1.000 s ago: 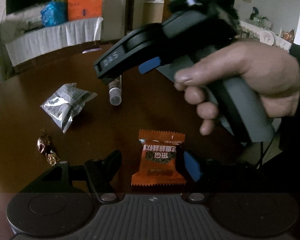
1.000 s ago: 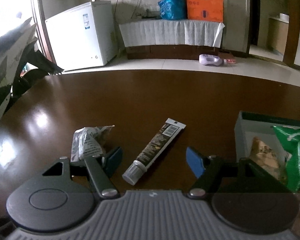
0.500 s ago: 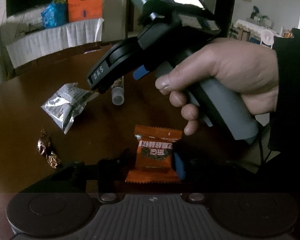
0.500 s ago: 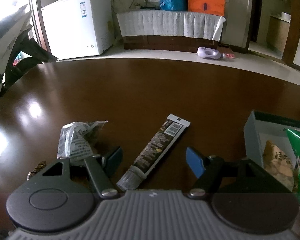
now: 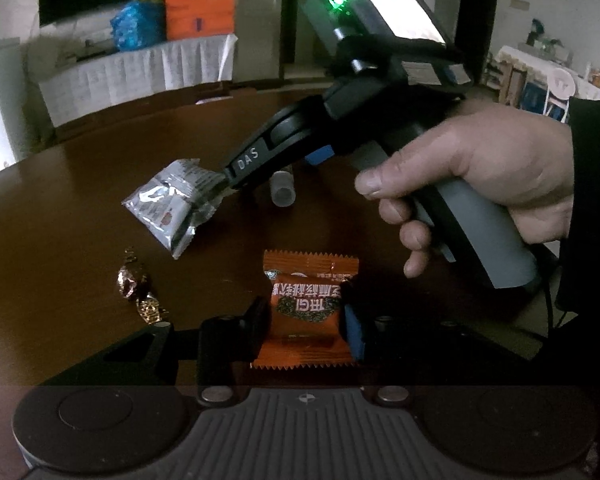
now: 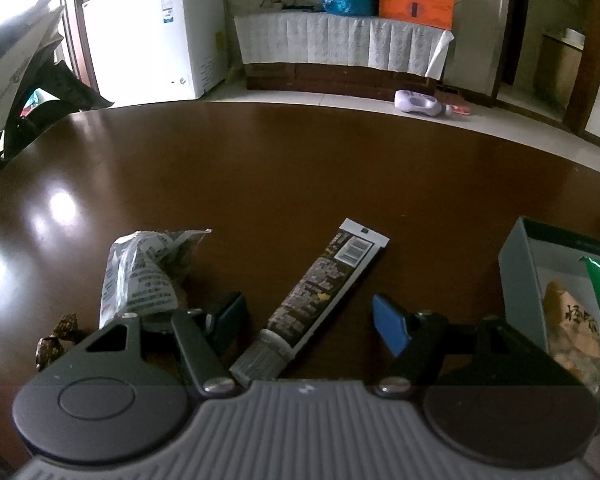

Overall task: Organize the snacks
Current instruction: 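Hold the left gripper over the orange candy packet while the right gripper grasps the black tube, then lift the black tube with the right gripper while the left gripper closes on the orange packet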

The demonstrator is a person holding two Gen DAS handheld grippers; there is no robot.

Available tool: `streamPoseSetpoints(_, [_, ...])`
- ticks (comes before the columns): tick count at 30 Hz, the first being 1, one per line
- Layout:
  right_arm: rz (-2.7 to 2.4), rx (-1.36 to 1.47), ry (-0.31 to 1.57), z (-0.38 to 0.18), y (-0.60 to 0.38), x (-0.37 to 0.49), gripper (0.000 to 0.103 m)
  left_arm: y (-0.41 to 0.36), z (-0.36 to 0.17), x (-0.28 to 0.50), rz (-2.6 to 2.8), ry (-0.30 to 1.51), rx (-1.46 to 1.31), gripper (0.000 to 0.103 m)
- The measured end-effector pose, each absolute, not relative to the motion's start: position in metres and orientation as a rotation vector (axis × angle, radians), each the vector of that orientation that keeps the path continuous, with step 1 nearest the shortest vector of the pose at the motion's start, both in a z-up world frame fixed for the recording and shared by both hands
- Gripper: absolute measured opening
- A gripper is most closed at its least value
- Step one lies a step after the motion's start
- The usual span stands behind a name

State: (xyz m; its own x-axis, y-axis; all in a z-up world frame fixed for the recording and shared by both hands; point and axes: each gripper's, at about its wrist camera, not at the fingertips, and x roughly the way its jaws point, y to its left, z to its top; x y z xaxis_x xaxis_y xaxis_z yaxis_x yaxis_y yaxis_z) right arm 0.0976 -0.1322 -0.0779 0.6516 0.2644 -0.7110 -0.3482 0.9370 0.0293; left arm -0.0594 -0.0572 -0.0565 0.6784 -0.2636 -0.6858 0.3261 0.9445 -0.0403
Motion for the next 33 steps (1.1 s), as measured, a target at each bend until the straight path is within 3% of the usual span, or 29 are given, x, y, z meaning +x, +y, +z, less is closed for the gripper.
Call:
streamPoseSetpoints(3, [0.351, -0.121, 0.779, -0.079, -0.132, 0.098, 0.069, -0.055, -0.056, -0.06, -0.321, 0.756, 0.083, 0.04])
streamPoseSetpoints(17, [0.39, -0.162, 0.749, -0.078, -0.14, 0.09, 0.028, -0.053, -0.057, -0.052, -0.293, 0.759, 0.079, 0.04])
streamPoseSetpoints(33, [0.434, -0.132, 0.735, -0.068, -0.151, 0.083, 0.022, -0.049, -0.054, -0.045, -0.265, 0.747, 0.029, 0.038])
